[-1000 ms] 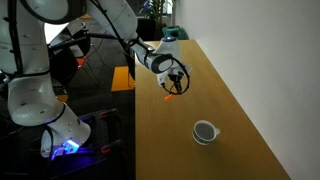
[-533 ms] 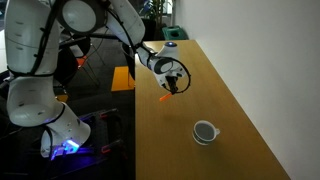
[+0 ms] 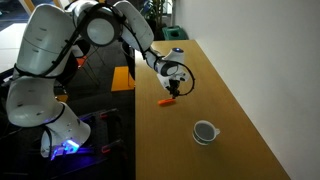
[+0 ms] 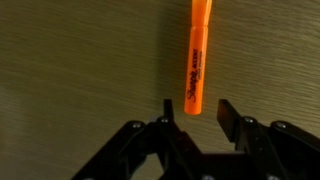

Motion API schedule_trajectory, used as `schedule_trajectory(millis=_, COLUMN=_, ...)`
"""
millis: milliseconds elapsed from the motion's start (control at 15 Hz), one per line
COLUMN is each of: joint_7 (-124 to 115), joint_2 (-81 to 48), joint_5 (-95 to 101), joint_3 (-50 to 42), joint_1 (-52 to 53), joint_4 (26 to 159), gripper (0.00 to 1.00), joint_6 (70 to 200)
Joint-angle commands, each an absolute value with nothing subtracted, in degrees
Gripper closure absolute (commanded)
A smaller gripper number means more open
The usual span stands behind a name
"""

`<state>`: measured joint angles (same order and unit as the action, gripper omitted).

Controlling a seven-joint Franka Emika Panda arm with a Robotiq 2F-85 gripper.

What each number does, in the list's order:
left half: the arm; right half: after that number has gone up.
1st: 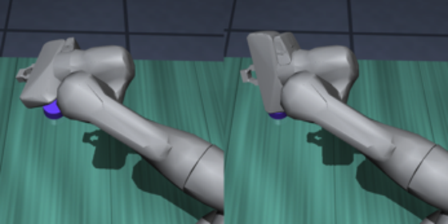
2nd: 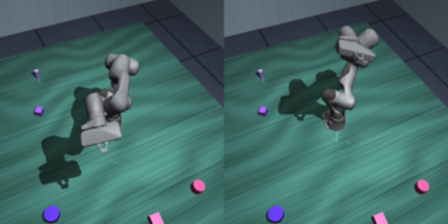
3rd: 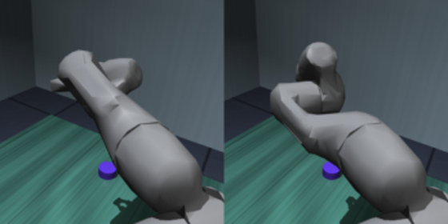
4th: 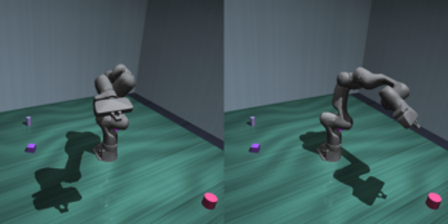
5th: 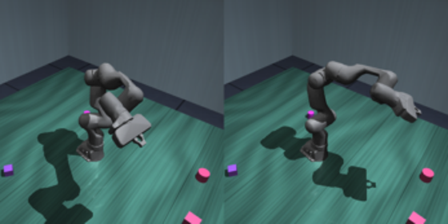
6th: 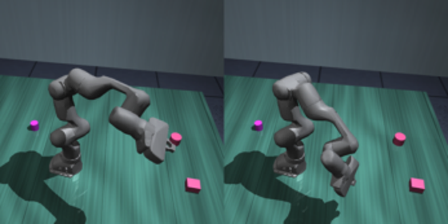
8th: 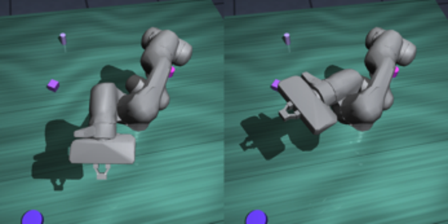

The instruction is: Put the orange sharpie on the table

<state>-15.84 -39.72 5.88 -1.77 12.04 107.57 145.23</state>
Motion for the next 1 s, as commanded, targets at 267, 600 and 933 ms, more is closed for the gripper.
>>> schedule_trajectory(millis=267, joint_7=-17.98, joint_2=-34.27, joint_5=6.72, joint_3=-3.69, joint_1=13.37, joint_4=110.41, gripper=0.00, joint_6=145.94)
schedule_trajectory(millis=600, joint_7=-17.53, joint_2=-27.63, joint_5=6.24, joint_3=-3.85, joint_1=12.14, joint_4=116.52, gripper=0.00, joint_6=149.73)
schedule_trajectory(millis=933, joint_7=-16.76, joint_2=-22.53, joint_5=5.76, joint_3=-3.38, joint_1=11.08, joint_4=122.78, gripper=0.00, joint_6=155.64)
